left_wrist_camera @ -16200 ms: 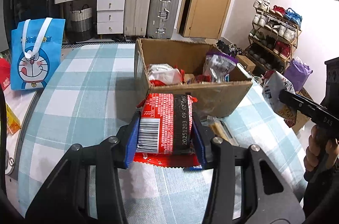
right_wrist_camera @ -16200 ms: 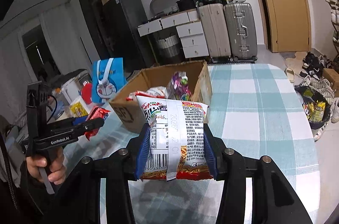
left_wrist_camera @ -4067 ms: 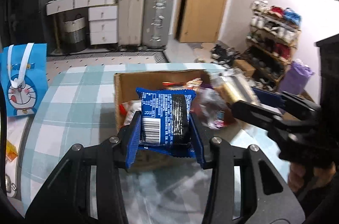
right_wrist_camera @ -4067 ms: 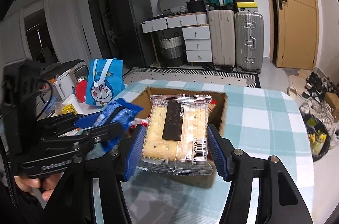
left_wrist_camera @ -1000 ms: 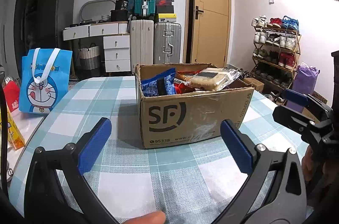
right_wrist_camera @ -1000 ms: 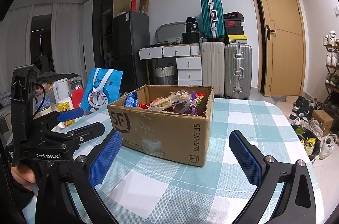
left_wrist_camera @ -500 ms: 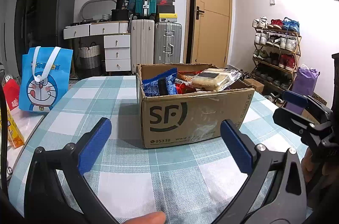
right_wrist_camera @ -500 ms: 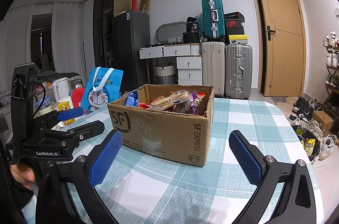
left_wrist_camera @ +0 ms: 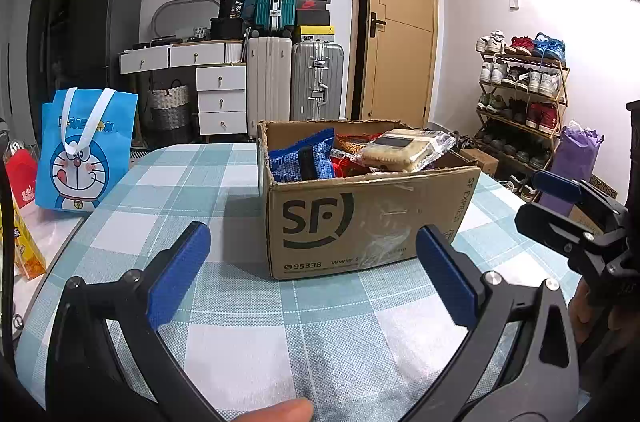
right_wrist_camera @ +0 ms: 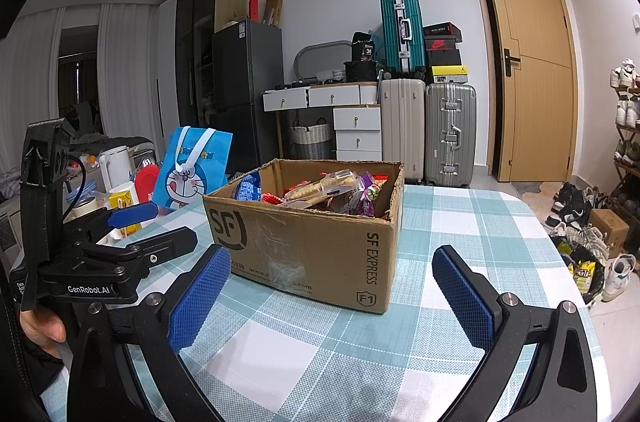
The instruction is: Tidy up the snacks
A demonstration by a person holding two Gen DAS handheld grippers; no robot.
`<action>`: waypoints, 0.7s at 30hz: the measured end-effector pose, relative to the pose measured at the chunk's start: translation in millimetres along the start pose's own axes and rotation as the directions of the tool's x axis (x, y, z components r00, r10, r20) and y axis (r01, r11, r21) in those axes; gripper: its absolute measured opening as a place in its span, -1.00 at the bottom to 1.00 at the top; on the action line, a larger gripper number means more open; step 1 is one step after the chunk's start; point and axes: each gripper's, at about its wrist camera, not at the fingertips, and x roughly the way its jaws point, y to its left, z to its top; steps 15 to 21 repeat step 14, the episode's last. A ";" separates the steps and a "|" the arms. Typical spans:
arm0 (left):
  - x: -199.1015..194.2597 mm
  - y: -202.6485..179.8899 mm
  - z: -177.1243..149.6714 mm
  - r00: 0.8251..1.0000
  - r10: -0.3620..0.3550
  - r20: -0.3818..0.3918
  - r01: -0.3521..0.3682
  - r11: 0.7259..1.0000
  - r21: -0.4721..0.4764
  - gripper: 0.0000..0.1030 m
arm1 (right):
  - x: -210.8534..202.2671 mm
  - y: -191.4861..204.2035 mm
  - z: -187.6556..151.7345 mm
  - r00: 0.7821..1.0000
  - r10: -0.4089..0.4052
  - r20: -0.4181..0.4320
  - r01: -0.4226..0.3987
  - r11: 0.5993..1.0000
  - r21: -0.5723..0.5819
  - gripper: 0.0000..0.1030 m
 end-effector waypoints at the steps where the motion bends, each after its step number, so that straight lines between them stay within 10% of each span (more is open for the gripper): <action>1: 0.0 0.0 0.0 1.000 0.000 0.000 0.000 1.000 0.000 0.99 | 0.0 0.0 0.0 1.000 0.000 0.000 0.000 1.000 0.000 0.99; 21: 0.0 -1.1 -0.8 1.000 -0.003 0.003 0.003 1.000 0.000 0.99 | -0.8 0.2 -0.3 1.000 0.001 -0.001 -0.001 1.000 0.003 0.99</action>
